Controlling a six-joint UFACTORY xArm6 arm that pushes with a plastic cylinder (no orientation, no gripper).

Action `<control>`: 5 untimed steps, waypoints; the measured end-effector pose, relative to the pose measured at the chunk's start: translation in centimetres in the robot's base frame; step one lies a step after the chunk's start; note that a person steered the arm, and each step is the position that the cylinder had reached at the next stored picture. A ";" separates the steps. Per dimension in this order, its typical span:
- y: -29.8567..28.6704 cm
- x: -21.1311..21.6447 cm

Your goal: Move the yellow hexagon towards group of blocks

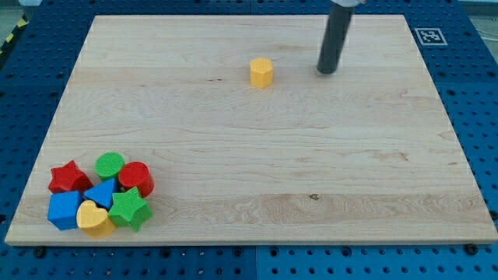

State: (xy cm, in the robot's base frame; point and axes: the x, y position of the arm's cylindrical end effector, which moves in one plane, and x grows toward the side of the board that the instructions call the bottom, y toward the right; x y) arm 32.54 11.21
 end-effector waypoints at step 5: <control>-9.3 2.5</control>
State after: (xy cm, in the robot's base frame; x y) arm 34.99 1.87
